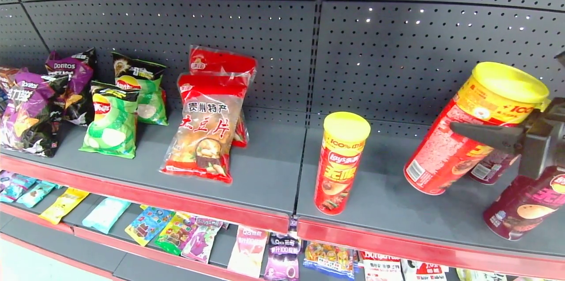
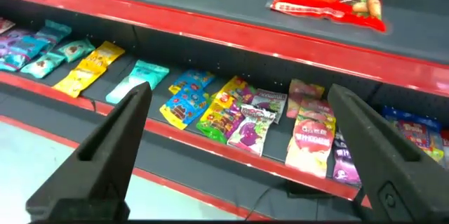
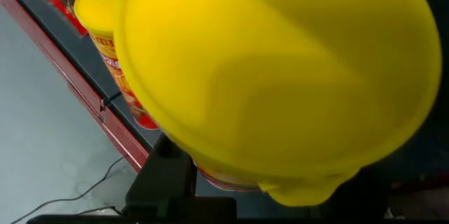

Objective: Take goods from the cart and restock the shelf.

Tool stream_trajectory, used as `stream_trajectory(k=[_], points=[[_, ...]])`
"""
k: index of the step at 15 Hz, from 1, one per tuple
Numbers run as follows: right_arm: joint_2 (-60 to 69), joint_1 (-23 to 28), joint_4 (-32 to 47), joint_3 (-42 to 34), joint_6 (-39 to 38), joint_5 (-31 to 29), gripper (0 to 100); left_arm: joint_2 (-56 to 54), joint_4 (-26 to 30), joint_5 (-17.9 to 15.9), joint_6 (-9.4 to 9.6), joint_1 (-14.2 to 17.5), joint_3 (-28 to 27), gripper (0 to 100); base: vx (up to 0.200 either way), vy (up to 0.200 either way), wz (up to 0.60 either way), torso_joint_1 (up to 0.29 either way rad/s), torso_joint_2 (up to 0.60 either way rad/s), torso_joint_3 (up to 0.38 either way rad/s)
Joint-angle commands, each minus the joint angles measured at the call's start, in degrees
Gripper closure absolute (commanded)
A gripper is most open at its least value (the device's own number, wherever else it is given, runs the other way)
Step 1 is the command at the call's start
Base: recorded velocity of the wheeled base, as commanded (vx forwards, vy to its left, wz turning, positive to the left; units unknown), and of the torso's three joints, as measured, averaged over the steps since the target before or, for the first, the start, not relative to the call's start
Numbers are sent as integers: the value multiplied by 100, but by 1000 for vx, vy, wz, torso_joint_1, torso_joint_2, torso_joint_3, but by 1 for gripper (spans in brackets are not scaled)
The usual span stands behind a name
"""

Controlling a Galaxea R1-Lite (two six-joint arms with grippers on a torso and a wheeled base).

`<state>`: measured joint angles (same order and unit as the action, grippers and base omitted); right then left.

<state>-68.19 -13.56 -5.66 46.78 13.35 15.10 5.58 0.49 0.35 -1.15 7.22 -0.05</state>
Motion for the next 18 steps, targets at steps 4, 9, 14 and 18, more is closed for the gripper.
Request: stream_trajectory(k=[4, 9, 14, 18], points=[[-871, -42, -217, 148, -8, 10, 100, 22, -5, -141, 0, 8, -4, 0, 0, 0, 0, 0, 0, 0], [-1469, -24, -357, 543, -17, -16, 100, 22, 4, -141, 35, 8, -4, 0, 0, 0, 0, 0, 0, 0], [-2400, -7, -928, 1027, -60, -43, 100, 22, 4, -141, 35, 8, -4, 0, 0, 0, 0, 0, 0, 0], [-2901, -112, -937, 1651, -140, -69, 100, 22, 4, -141, 35, 8, -4, 0, 0, 0, 0, 0, 0, 0]])
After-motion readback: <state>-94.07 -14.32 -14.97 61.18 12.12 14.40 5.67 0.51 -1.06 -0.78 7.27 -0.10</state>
